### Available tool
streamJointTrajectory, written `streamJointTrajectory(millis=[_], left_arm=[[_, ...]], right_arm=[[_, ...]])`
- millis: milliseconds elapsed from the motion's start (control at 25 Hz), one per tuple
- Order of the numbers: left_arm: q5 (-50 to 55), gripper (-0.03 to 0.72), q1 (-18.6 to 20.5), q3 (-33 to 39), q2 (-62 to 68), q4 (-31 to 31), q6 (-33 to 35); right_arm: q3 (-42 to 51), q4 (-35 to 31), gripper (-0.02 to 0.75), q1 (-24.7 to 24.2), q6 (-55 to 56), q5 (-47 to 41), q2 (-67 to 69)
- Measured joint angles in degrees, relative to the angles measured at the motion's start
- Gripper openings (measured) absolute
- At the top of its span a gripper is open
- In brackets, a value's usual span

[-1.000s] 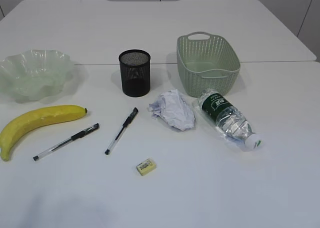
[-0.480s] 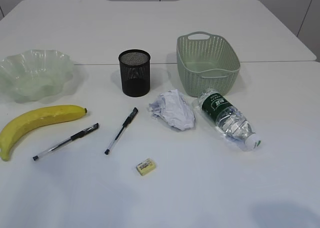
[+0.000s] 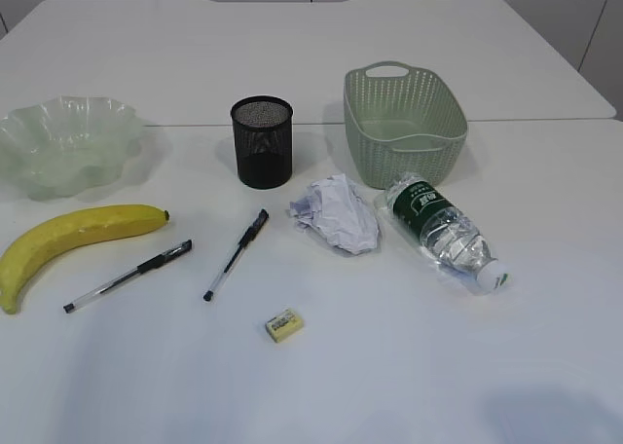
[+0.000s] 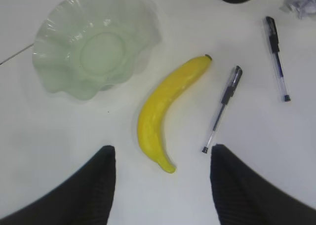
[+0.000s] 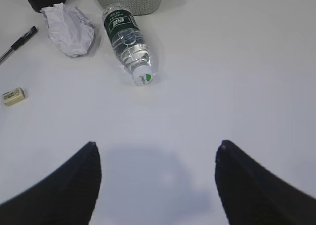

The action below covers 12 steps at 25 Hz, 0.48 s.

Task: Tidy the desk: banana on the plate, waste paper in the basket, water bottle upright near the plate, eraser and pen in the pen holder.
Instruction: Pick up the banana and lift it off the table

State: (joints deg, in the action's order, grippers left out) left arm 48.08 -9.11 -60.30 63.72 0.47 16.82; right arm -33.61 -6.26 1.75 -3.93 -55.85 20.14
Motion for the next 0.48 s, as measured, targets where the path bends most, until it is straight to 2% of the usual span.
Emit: streamJointTrajectory(millis=[240, 480], left_arm=[[4.22, 0.432, -3.62, -6.22, 11.76, -0.01, 5.21], [8.20, 0.428, -4.18, -11.74, 22.94, -4.37, 10.00]], right_arm=[[0.00, 0.00, 0.536, 0.00, -0.57, -0.10, 0.19], [0.00, -0.97, 0.536, 0.00, -0.90, -1.00, 0.19]])
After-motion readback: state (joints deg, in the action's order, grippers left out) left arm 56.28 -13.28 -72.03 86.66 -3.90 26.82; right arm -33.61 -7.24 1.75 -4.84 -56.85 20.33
